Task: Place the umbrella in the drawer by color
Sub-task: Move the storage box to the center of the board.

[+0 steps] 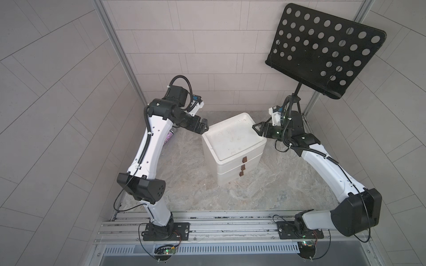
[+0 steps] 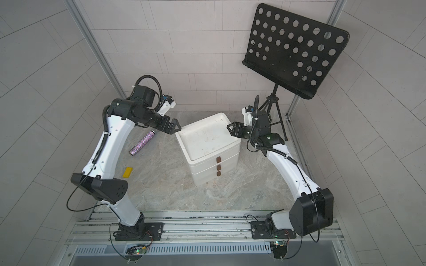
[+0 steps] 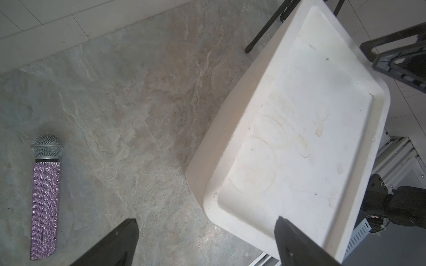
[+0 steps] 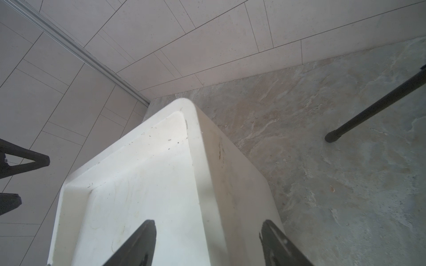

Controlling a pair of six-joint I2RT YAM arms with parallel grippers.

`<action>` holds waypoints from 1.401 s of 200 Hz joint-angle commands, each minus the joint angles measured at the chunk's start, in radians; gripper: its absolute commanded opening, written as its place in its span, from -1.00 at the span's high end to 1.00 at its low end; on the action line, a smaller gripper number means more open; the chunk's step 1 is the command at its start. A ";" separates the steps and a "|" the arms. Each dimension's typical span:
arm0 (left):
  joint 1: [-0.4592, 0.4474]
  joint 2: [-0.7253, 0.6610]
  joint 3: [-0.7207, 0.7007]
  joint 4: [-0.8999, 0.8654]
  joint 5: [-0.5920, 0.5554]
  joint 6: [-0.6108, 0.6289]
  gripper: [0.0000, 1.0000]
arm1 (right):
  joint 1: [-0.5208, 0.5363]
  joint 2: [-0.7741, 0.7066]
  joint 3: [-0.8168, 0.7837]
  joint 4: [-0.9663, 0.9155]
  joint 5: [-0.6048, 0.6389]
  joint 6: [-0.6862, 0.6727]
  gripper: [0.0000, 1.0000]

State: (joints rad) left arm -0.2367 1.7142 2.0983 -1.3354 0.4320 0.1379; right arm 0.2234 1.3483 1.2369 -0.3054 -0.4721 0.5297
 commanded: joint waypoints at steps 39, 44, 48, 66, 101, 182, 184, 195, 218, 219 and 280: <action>0.005 -0.109 -0.205 -0.013 0.133 -0.130 -1.00 | -0.001 -0.072 -0.054 -0.010 -0.031 -0.016 -0.50; 0.004 -0.117 -0.222 -0.004 0.132 -0.134 -1.00 | -0.001 -0.073 -0.060 -0.007 -0.034 -0.016 -0.50; 0.005 -0.121 -0.229 0.000 0.129 -0.134 -1.00 | -0.001 -0.076 -0.064 -0.003 -0.036 -0.013 -0.50; 0.005 -0.117 -0.237 -0.005 0.157 -0.130 -1.00 | -0.001 -0.081 -0.087 0.015 -0.045 0.001 -0.50; -0.018 -0.088 -0.251 -0.004 0.214 -0.133 -1.00 | 0.018 -0.082 -0.108 0.043 -0.067 0.029 -0.50; -0.039 -0.034 -0.266 -0.038 0.227 -0.085 -1.00 | 0.202 -0.135 -0.149 0.038 0.048 0.064 -0.50; -0.038 -0.034 -0.265 -0.036 0.227 -0.085 -1.00 | 0.207 -0.136 -0.151 0.038 0.050 0.064 -0.50; -0.039 -0.030 -0.268 -0.034 0.227 -0.084 -1.00 | 0.233 -0.142 -0.155 0.033 0.071 0.069 -0.50; -0.038 -0.018 -0.263 -0.023 0.222 -0.084 -1.00 | 0.281 -0.143 -0.176 0.054 0.099 0.089 -0.49; -0.037 -0.018 -0.264 -0.022 0.221 -0.085 -1.00 | 0.283 -0.144 -0.176 0.055 0.101 0.089 -0.48; -0.033 0.056 -0.186 0.001 0.200 -0.094 -0.99 | 0.321 -0.066 -0.171 0.093 0.133 0.111 -0.18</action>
State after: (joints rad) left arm -0.2562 1.7195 1.8645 -1.3819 0.5739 0.0307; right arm 0.4908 1.2415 1.0672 -0.2737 -0.2058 0.6079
